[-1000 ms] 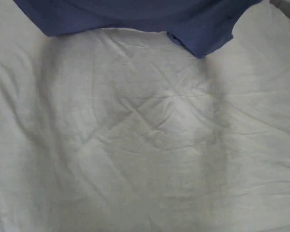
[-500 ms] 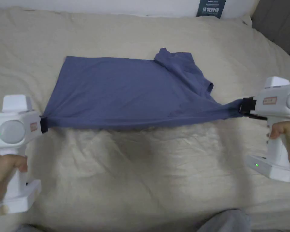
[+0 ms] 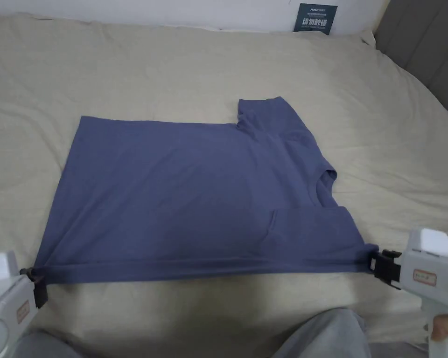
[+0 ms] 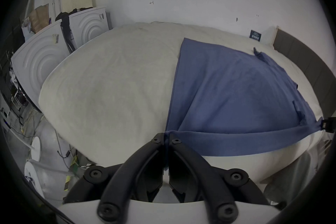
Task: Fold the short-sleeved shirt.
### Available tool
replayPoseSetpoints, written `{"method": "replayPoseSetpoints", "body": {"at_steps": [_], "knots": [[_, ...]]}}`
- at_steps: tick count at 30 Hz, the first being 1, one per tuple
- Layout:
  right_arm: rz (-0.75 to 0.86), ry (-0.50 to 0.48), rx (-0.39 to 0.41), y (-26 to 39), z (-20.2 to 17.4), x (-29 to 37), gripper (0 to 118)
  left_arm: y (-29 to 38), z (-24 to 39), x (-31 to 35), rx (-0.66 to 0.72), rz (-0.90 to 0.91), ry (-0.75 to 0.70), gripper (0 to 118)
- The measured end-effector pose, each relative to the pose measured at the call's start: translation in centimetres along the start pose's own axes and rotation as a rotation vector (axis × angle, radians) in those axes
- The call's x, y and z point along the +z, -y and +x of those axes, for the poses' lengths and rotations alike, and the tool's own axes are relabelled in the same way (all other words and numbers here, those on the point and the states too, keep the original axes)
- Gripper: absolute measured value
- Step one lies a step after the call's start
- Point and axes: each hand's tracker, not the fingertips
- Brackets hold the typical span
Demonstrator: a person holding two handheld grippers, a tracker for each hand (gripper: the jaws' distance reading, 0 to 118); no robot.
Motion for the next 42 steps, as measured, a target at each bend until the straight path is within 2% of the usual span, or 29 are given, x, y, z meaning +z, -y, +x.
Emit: {"method": "replayPoseSetpoints", "body": {"at_steps": [5,6,7,8,9,10,11,12,14,17,19,22,27,29,32,34,35,36,39,42], "knots": [[0.002,-0.014,-0.04,2.1,0.0,1.0,7,1.1,0.1,0.5,-0.034,-0.031,-0.013,4],[0.007,-0.025,-0.05,2.2,0.0,1.2,7,1.0,0.0,0.6,-0.027,-0.037,-0.016,7],[0.009,-0.028,-0.051,2.2,-0.1,1.3,16,0.8,-0.2,0.7,-0.017,-0.041,-0.013,16],[0.01,-0.026,-0.047,2.0,-0.2,1.5,36,0.7,-0.4,0.8,-0.013,-0.044,-0.018,35],[0.019,-0.014,-0.039,1.8,-0.3,1.9,72,0.5,-0.6,1.0,-0.011,-0.043,-0.036,67],[0.035,-0.006,-0.033,1.6,-0.3,2.3,92,0.3,-1.1,1.2,-0.006,-0.037,-0.038,86],[0.053,-0.009,-0.035,1.3,0.0,2.7,101,-0.1,-1.5,1.6,0.009,-0.018,-0.043,101],[0.092,-0.019,-0.029,0.8,0.0,3.5,104,-0.5,-2.0,2.1,0.023,0.004,-0.049,113],[0.156,-0.032,-0.014,-0.3,-0.3,4.9,106,-1.7,-2.6,3.3,0.048,0.063,-0.065,118],[0.273,-0.032,0.046,-2.1,-1.7,7.1,110,-3.9,-2.7,5.9,0.063,0.181,-0.047,118],[0.409,-0.037,0.083,-3.1,-3.1,8.6,117,-5.6,-1.5,7.6,0.018,0.286,-0.057,118],[0.555,-0.061,0.1,-4.3,-5.5,9.9,118,-7.2,1.1,9.4,-0.038,0.448,-0.055,118],[0.678,-0.069,0.142,-5.1,-8.7,10.2,118,-8.5,5.3,10.1,-0.1,0.576,0.006,118],[0.689,-0.074,0.136,-5.1,-9.6,10.1,118,-8.5,6.2,10.1,-0.098,0.588,0.047,112],[0.698,-0.095,0.131,-5.2,-10.4,9.9,117,-8.3,7.4,10.1,-0.11,0.593,0.068,80],[0.704,-0.105,0.125,-5.1,-10.9,10.0,95,-8.2,7.9,10.1,-0.13,0.59,0.081,50],[0.704,-0.112,0.118,-5.2,-10.7,9.8,80,-8.1,8.0,10.1,-0.129,0.591,0.083,36],[0.704,-0.122,0.113,-5.2,-10.6,9.8,55,-8.1,7.9,10.1,-0.128,0.591,0.093,20],[0.696,-0.125,0.1,-5.4,-10.7,9.6,7,-8.0,8.0,10.0,-0.123,0.587,0.109,0],[0.696,-0.123,0.084,-5.4,-10.6,9.4,2,-8.0,7.7,9.9,-0.119,0.574,0.122,0]]}}
